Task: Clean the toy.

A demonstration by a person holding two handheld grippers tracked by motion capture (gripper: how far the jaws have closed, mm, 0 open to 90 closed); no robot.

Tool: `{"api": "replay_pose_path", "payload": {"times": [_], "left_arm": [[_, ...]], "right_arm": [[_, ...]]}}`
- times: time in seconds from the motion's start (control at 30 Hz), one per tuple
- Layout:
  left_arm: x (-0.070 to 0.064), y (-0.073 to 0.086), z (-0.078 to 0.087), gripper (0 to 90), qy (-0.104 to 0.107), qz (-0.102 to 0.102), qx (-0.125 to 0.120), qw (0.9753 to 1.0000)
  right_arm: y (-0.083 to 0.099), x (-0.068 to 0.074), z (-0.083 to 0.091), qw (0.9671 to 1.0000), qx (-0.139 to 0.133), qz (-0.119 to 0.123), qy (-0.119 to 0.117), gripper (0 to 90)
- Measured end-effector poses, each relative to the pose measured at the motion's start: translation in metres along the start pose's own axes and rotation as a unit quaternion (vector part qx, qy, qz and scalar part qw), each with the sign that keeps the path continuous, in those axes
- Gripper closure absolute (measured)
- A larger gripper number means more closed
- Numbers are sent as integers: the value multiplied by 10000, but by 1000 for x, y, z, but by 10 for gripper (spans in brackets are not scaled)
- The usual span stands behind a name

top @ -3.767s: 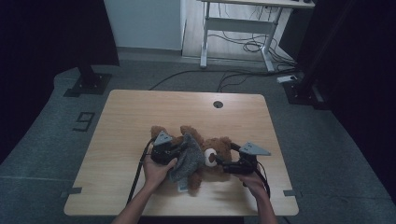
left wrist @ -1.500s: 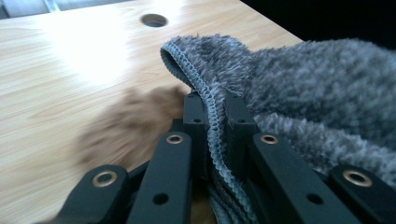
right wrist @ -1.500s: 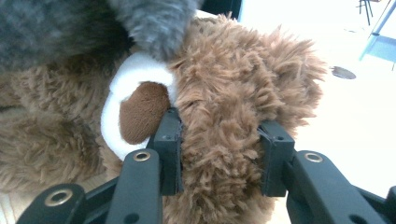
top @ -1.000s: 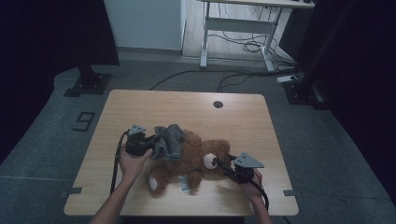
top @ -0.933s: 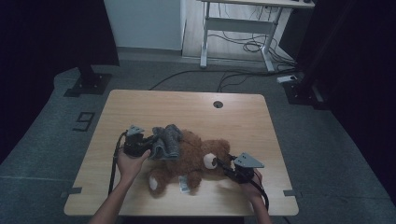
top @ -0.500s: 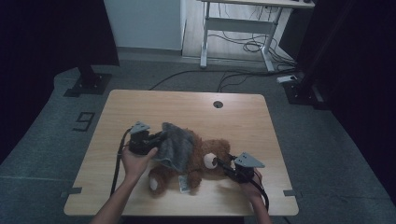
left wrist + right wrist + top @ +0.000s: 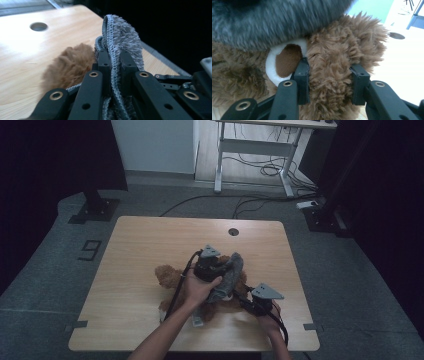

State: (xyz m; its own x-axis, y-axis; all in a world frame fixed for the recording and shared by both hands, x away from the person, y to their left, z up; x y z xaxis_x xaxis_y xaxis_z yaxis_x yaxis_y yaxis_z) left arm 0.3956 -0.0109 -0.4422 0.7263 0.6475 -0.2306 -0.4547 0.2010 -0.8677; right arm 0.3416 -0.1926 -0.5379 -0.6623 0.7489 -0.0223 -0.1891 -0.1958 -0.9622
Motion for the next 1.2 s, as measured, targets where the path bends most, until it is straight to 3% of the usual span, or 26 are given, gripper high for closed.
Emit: {"api": "replay_pose_path", "payload": {"times": [0.13,0.33,0.5,0.8,0.93,1.2], "left_arm": [[-2,12,-15,815,3,-41,309,9995],[14,21,-4,815,-187,50,295,9994],[31,35,16,816,-530,-80,332,9980],[68,51,79,816,-851,31,-60,9964],[85,61,97,815,-1015,226,-137,9945],[120,88,119,814,-1235,686,-33,9900]], "right_arm": [[1,0,0,10000,11,0,17,590],[1,1,-1,10000,20,13,38,590],[1,0,0,10000,30,7,43,590],[2,-1,-1,10000,-14,-65,39,589],[2,-1,0,10000,-12,-73,57,589],[3,-1,-1,9999,-35,-127,58,589]]}}
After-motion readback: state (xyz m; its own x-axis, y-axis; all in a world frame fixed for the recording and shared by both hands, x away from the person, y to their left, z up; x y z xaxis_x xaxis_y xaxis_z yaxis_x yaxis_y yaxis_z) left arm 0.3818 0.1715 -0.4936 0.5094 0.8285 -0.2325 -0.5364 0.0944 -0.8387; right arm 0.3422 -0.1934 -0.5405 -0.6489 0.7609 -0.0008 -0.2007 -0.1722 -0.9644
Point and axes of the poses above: each handheld gripper's, and its own axes: z roughly backward along the jaws, y roughly out of its underside, x roughly to its left, the point moved 2 cm from there along -z, roughly forward along the jaws, and after that the axes turned 4 degrees about -x, right-handed, at the moved point
